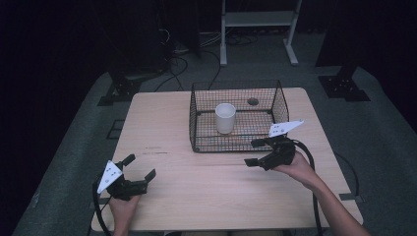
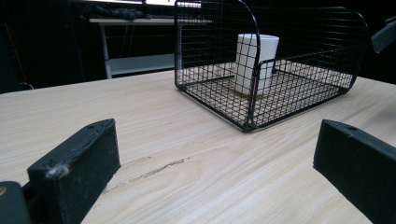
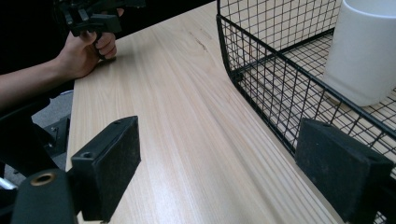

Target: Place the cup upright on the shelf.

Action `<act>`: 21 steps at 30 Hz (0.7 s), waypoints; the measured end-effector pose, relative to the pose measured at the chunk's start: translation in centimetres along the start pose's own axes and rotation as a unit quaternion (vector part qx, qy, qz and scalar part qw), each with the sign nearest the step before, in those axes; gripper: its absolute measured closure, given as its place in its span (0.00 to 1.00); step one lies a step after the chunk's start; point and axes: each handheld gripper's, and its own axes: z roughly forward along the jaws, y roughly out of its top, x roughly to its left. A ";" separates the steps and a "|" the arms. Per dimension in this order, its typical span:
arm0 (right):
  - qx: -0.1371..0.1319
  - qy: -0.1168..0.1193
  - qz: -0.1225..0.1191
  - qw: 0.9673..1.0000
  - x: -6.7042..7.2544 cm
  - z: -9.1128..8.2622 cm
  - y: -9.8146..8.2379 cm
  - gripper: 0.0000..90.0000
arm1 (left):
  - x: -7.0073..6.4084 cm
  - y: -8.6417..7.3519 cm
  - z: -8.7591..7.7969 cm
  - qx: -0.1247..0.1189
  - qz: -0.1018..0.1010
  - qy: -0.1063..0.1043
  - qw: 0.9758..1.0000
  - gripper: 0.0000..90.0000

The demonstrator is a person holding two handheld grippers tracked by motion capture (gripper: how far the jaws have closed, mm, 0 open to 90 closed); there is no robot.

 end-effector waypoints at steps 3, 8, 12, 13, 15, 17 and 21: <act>-0.001 0.000 0.002 1.000 0.1 -0.1 -0.3 0.15 | 0.0 0.0 0.0 0.001 0.000 0.000 1.000 0.00; -0.001 -0.001 0.006 1.000 0.1 -0.3 -1.1 0.15 | 0.0 0.0 0.0 0.000 -0.001 0.000 1.000 0.00; -0.002 -0.004 0.008 1.000 0.3 -0.5 -1.5 0.15 | 0.0 0.0 0.0 0.001 0.000 0.000 1.000 0.00; 0.000 -0.003 0.008 1.000 0.3 -0.5 -1.6 0.15 | 0.0 0.0 0.0 0.001 -0.001 0.000 1.000 0.00; 0.000 -0.005 0.009 1.000 0.3 -0.7 -1.7 0.15 | 0.0 0.0 0.0 0.001 -0.001 0.000 1.000 0.00; -0.002 -0.005 0.009 1.000 0.4 -0.8 -1.8 0.15 | 0.0 0.0 0.0 0.001 -0.001 0.000 1.000 0.00; -0.004 -0.008 0.010 1.000 0.5 -1.1 -2.4 0.15 | 0.0 0.0 0.0 0.001 -0.001 0.001 1.000 0.00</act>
